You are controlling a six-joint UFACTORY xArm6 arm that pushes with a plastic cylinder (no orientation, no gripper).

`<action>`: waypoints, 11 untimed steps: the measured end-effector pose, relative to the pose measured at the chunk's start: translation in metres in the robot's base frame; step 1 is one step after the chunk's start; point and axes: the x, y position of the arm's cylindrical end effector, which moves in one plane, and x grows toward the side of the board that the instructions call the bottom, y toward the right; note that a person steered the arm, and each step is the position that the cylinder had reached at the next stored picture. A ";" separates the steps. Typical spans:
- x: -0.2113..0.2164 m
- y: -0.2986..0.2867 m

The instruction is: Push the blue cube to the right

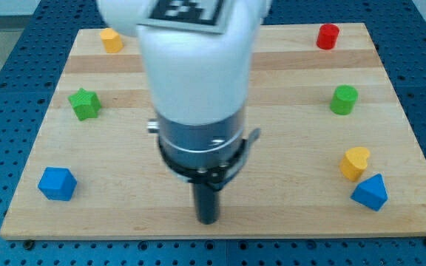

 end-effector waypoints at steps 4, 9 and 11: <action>0.005 -0.171; -0.048 -0.231; -0.051 -0.211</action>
